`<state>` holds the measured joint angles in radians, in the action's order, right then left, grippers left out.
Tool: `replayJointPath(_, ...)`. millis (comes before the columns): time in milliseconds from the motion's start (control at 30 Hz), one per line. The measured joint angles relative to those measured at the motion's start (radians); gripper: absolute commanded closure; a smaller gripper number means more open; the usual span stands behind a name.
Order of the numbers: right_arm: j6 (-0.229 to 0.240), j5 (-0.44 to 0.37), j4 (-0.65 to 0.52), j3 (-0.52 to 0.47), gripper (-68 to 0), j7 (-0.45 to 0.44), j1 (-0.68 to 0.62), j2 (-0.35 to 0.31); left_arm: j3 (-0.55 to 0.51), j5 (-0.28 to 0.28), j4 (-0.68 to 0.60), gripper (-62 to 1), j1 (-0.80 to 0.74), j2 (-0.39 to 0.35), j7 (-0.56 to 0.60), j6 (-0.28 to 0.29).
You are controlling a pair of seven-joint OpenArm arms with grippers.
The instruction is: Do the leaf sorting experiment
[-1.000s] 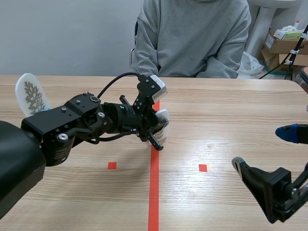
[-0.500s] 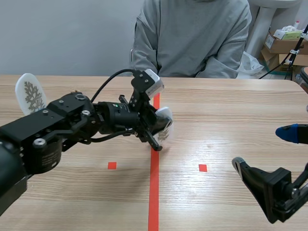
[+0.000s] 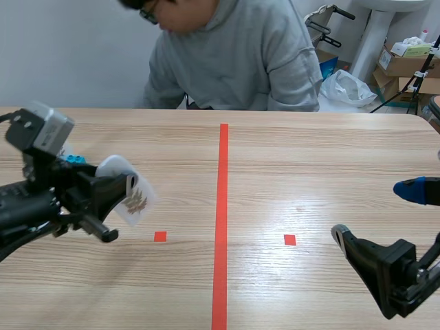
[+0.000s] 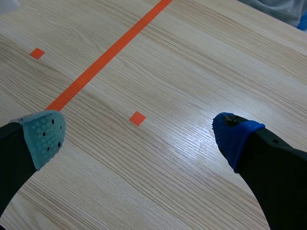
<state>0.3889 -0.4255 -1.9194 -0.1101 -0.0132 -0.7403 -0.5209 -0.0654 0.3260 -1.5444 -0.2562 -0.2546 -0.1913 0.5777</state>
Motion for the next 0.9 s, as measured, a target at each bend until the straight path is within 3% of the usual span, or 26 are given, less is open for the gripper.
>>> replayJointPath(133, 0.000, 0.000, 0.000, 0.000, -63.8, 0.013, 0.000, 0.000, -0.089, 0.001, -0.028, -4.0, -0.096, 0.003, -0.001, -0.021)
replayJointPath(233, 0.000, 0.000, 0.000, 0.000, -63.8, 0.016, 0.000, 0.000, -0.151, 0.001, -0.018, -4.0, -0.113, 0.003, -0.003, -0.121)
replayJointPath(367, 0.000, 0.000, 0.000, 0.000, -63.8, 0.018, 0.000, 0.000, -0.214, -0.026, 0.031, -4.0, -0.083, 0.003, 0.000, -0.187)
replayJointPath(433, 0.000, 0.000, 0.000, 0.000, -63.8, 0.019, 0.000, 0.000, -0.232, -0.060, 0.074, -4.0, -0.048, 0.003, 0.000, -0.200)
replayJointPath(900, 0.000, 0.000, 0.000, 0.000, -63.8, 0.019, 0.000, 0.000, -0.250, -0.120, 0.529, -4.0, 0.318, -0.003, 0.010, -0.252)
